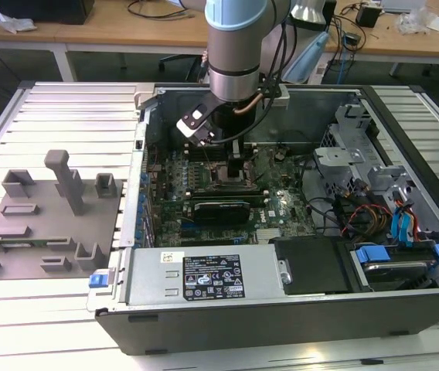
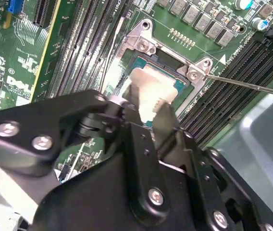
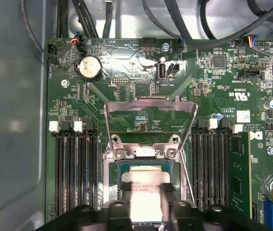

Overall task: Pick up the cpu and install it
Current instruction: 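Place the cpu into insertion slot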

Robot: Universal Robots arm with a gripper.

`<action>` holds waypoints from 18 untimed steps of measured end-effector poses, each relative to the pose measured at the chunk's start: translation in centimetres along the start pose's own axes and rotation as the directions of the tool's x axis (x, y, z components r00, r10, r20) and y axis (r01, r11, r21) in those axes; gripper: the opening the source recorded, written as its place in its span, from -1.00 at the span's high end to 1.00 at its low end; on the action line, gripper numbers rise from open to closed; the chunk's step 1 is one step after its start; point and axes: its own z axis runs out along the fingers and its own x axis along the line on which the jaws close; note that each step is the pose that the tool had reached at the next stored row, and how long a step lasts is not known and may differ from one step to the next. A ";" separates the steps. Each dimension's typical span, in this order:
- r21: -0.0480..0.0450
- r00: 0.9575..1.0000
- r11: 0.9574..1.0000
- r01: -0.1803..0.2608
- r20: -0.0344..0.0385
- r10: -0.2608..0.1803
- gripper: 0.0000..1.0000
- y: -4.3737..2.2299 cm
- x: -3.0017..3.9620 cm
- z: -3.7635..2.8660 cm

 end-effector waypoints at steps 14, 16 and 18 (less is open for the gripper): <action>0.020 1.000 1.000 0.000 0.000 0.000 0.79 0.00 0.01 0.46; 0.020 1.000 1.000 0.000 0.000 0.000 0.79 -0.01 0.01 0.65; 0.021 1.000 1.000 0.000 0.000 0.000 0.79 -0.03 0.02 0.81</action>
